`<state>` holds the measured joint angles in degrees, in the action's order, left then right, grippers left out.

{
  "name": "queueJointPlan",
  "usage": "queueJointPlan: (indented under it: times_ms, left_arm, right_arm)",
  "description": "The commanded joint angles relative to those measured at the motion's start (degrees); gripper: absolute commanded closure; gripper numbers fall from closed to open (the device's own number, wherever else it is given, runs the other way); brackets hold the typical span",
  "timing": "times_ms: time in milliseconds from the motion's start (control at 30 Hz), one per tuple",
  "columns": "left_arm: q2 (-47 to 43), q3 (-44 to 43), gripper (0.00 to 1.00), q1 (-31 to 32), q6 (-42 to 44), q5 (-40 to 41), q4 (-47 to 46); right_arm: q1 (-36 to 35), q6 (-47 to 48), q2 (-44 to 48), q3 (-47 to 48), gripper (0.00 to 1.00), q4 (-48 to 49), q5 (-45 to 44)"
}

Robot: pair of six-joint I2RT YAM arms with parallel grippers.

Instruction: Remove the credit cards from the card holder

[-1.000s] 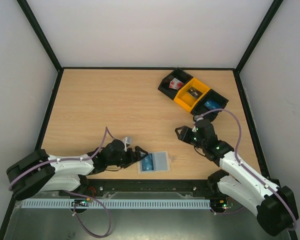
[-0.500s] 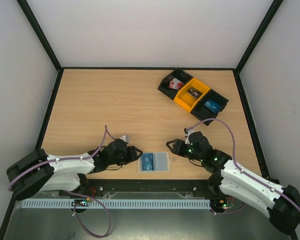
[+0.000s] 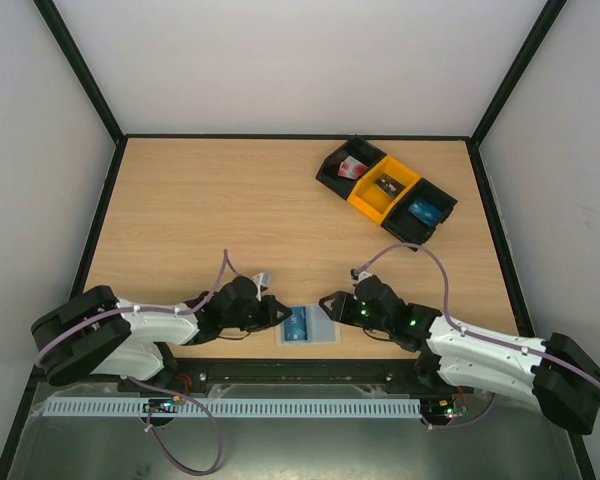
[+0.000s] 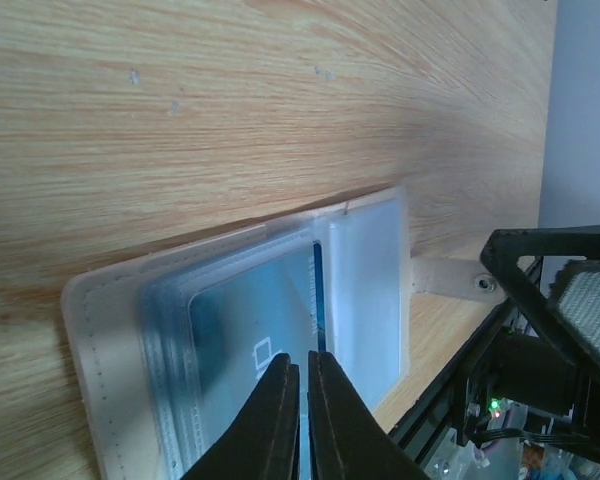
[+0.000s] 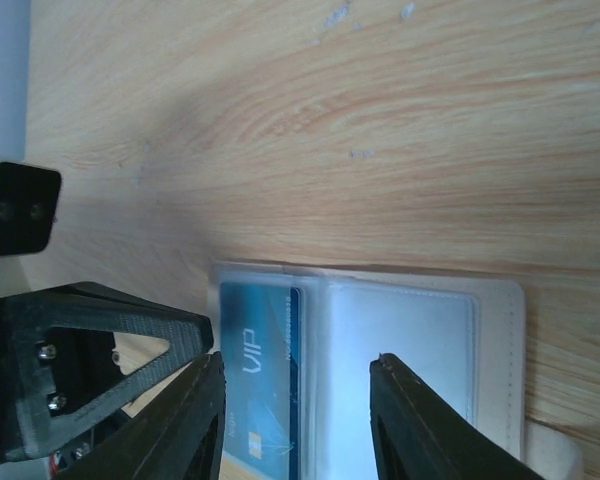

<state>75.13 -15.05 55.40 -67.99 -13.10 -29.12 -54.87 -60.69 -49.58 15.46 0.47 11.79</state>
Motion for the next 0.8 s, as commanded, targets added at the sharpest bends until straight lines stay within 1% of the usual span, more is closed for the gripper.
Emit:
queueJointPlan:
  times_ms: [0, 200, 400, 500, 667, 767]
  left_arm:
    - [0.9, 1.2, 0.94, 0.5, 0.9, -0.9, -2.4]
    - [2.9, 1.5, 0.94, 0.6, 0.8, -1.1, -2.6]
    - [5.0, 1.1, 0.91, 0.8, 1.8, -1.8, -2.1]
    - [5.5, 1.2, 0.9, 0.8, 2.0, -2.2, -2.1]
    - [3.0, 0.7, 0.88, 0.9, 2.4, -1.9, -0.1]
    - [0.2, -0.2, 0.85, 0.9, 3.1, -0.9, 3.0]
  right_arm:
    - [-2.3, -1.6, -4.0, 0.4, 0.61, 4.9, -1.9]
    - [-6.1, -3.7, -9.6, -0.5, 0.62, 9.6, -2.4]
    - [-7.2, -4.4, -13.5, -0.4, 0.69, 12.7, -1.9]
    - [-7.3, -4.4, -14.2, -0.3, 0.71, 13.5, -1.7]
    - [-7.3, -4.3, -16.1, -0.4, 0.74, 14.5, -1.0]
    - [-7.3, -4.4, -17.0, -0.4, 0.75, 15.3, -0.8]
